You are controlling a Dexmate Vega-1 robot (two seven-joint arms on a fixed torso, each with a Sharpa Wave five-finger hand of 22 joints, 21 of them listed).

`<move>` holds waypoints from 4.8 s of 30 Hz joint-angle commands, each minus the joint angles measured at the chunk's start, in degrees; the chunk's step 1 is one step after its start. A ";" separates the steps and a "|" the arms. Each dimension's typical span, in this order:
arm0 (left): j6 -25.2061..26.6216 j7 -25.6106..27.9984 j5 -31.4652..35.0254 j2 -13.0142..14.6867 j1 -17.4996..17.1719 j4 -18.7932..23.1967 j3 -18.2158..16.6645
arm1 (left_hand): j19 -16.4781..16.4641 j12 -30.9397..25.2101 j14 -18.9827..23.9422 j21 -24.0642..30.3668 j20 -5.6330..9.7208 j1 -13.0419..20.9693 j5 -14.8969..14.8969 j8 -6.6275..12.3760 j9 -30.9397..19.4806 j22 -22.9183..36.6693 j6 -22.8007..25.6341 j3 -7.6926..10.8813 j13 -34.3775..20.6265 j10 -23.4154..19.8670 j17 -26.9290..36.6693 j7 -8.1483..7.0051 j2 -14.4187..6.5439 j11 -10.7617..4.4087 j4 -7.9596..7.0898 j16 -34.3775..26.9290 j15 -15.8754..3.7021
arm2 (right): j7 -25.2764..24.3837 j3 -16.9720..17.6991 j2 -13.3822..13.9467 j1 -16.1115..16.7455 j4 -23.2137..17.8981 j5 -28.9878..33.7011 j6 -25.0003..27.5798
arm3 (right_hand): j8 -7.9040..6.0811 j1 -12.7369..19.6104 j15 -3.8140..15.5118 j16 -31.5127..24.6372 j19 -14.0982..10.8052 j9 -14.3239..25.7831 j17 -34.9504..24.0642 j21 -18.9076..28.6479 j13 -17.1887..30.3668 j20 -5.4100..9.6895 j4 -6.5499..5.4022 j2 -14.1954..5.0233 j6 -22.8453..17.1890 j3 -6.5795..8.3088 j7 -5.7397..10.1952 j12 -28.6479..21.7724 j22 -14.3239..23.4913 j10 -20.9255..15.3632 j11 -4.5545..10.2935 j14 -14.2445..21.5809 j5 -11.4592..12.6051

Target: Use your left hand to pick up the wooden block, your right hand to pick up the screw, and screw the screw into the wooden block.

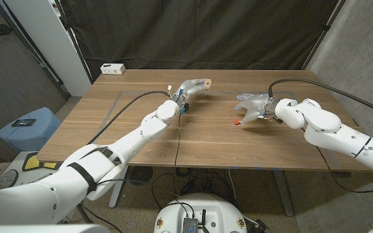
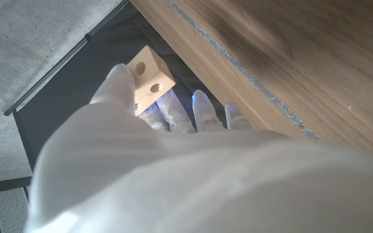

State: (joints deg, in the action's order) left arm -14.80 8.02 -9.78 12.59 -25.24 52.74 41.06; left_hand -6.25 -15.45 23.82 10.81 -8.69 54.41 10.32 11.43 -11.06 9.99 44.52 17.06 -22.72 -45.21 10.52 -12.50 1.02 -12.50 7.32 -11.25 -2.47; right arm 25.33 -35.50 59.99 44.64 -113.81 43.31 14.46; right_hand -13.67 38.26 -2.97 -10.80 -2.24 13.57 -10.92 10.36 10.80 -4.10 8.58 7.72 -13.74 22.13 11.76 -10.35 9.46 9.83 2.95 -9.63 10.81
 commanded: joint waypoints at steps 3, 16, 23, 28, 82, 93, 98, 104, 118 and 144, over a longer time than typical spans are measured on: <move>-0.56 -0.29 -0.26 -0.44 0.26 -1.31 0.24 | 0.45 0.07 -0.04 0.15 -0.14 0.18 0.38 0.21 -0.22 0.29 -0.08 -0.12 -0.36 0.14 0.24 0.08 -0.64 -0.20 0.13 -0.24 -3.56 | 2.80 -1.91 -2.09 -1.29 0.41 4.35 1.39 | -0.72 1.03 -0.53 -0.17 -0.11 0.31 -0.16 0.29 0.16 -0.56 0.38 -0.61 -0.84 0.54 0.11 -0.32 0.26 3.93 0.20 -1.98 0.15; 0.04 -0.20 -0.15 -0.26 0.12 -0.97 0.38 | 0.46 0.12 0.15 0.22 -0.14 0.17 0.33 0.46 -0.20 0.29 0.50 -0.19 -0.46 -0.01 0.21 0.13 -0.72 -0.20 0.22 -0.35 -3.49 | 3.54 -2.50 -3.33 -1.21 1.02 5.76 1.94 | -2.40 2.02 -0.41 -0.40 -0.33 0.70 -0.12 0.42 0.15 -0.78 0.66 -0.91 -3.87 0.93 -0.06 -0.71 0.26 3.12 0.19 -1.72 0.39; -0.10 -0.42 -0.19 -0.29 0.31 -1.39 0.41 | 0.31 0.14 0.13 0.32 -0.15 0.11 0.29 0.53 -0.19 0.29 0.70 -0.24 -0.53 -0.14 0.21 0.12 -0.80 -0.19 0.24 -0.37 -3.51 | 4.05 -3.05 -4.36 -1.63 1.39 6.21 2.43 | -3.05 2.34 -0.43 -0.44 -0.41 0.89 -0.11 0.45 0.15 -0.76 0.75 -0.84 -4.97 1.00 -0.18 -0.81 0.25 2.81 -0.21 -1.66 0.45; -0.29 -0.63 -0.36 -0.42 0.45 -1.97 0.38 | 0.30 0.18 0.09 0.34 -0.20 0.06 0.28 0.53 -0.18 0.29 0.73 -0.27 -0.57 -0.17 0.22 0.10 -0.87 -0.18 0.23 -0.37 -3.53 | 3.54 -3.47 -5.03 -1.80 1.91 6.70 2.59 | -3.48 2.49 -0.46 -0.48 -0.44 0.99 -0.10 0.46 0.16 -0.79 0.79 -0.76 -5.73 1.03 -0.06 -0.88 0.25 2.54 -0.11 -1.59 0.47; 2.50 -0.55 -0.47 0.26 -0.60 0.80 0.59 | 0.49 0.61 0.25 0.43 -0.31 -0.35 0.33 0.59 -0.14 0.31 1.10 -0.54 -0.99 -0.30 0.20 0.20 -1.66 -0.15 0.27 -0.55 -3.31 | -7.20 -4.16 -5.69 1.29 5.04 9.76 1.34 | -9.09 7.02 1.19 -1.35 -4.55 2.80 -0.01 1.22 0.20 0.77 1.13 -0.83 -14.17 2.22 0.09 -1.86 0.29 -2.68 0.97 2.55 0.47; 2.58 -0.71 -0.66 0.17 -0.59 0.62 0.57 | 0.50 0.71 0.23 0.45 -0.26 -0.38 0.31 0.57 -0.13 0.32 1.13 -0.60 -1.06 -0.30 0.17 0.26 -1.73 -0.13 0.34 -0.54 -3.15 | -7.67 -4.36 -5.99 0.74 5.90 9.33 0.49 | -10.56 7.31 1.29 -1.40 -5.43 3.31 -0.09 1.28 0.23 1.00 0.90 -0.95 -16.29 2.16 -0.33 -2.01 0.30 -3.85 0.93 3.20 0.42; 2.45 -0.85 -0.68 0.14 -0.53 0.41 0.60 | 0.50 0.76 0.24 0.46 -0.21 -0.31 0.30 0.58 -0.12 0.32 1.18 -0.61 -1.09 -0.31 0.15 0.21 -1.75 -0.13 0.41 -0.54 -3.28 | -7.89 -4.55 -6.16 0.52 6.20 9.31 0.19 | -11.16 7.49 1.34 -1.42 -5.63 3.53 -0.10 1.25 0.25 1.05 0.87 -1.00 -17.09 2.15 -0.49 -2.08 0.30 -4.33 0.99 3.48 0.40; 2.54 -0.91 -0.75 0.14 -0.53 0.38 0.60 | 0.53 0.82 0.24 0.47 -0.30 -0.22 0.27 0.65 -0.11 0.32 1.40 -0.61 -1.14 -0.35 0.13 0.39 -1.80 -0.13 0.51 -0.53 -3.19 | -8.33 -4.76 -6.40 0.40 6.45 9.46 0.09 | -11.85 7.70 1.43 -1.38 -5.89 3.82 -0.13 1.22 0.27 1.09 0.83 -1.10 -17.95 2.14 -0.55 -2.18 0.31 -5.00 0.74 3.62 0.36; 2.73 -1.33 -0.91 0.17 -0.51 0.28 0.68 | 0.52 0.92 0.37 0.50 -0.20 -0.20 0.22 0.60 -0.10 0.32 1.39 -0.66 -1.25 -0.44 0.11 0.39 -1.92 -0.12 0.59 -0.57 -3.27 | -9.65 -5.05 -6.71 0.54 6.88 10.12 0.06 | -13.55 8.66 1.83 -1.46 -6.77 4.59 -0.15 1.26 0.32 1.44 0.95 -1.33 -19.93 2.26 -0.43 -2.25 0.32 -6.12 1.11 4.56 0.29; 3.36 -1.75 -1.34 -0.34 -0.20 -0.69 0.82 | 0.62 1.14 0.31 0.50 -0.39 -0.21 0.13 0.54 -0.09 0.32 1.44 -0.77 -1.45 -0.51 0.08 0.76 -2.15 -0.10 0.69 -0.51 -3.16 | -11.52 -5.64 -6.89 -0.49 8.60 10.44 -2.15 | -16.52 10.00 2.47 -1.59 -8.16 6.10 -0.28 1.24 0.38 1.84 0.84 -1.91 -23.04 2.36 -0.67 -2.36 0.34 -8.07 1.60 6.06 0.13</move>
State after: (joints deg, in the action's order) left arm -11.59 6.58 -10.82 12.49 -25.54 52.46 41.80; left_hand -5.94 -14.37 23.82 11.09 -9.01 53.90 10.32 11.88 -11.07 9.98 45.46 16.36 -24.07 -45.21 10.52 -12.00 -0.40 -12.50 8.02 -11.46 -2.47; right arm 14.66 -40.95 53.04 44.41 -105.80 53.57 13.27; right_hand -29.69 47.45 -0.61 -11.97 -9.84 19.30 -11.08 11.52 11.07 -2.25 9.64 5.94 -36.05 24.12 10.94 -12.34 9.45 2.24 4.40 -3.98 11.03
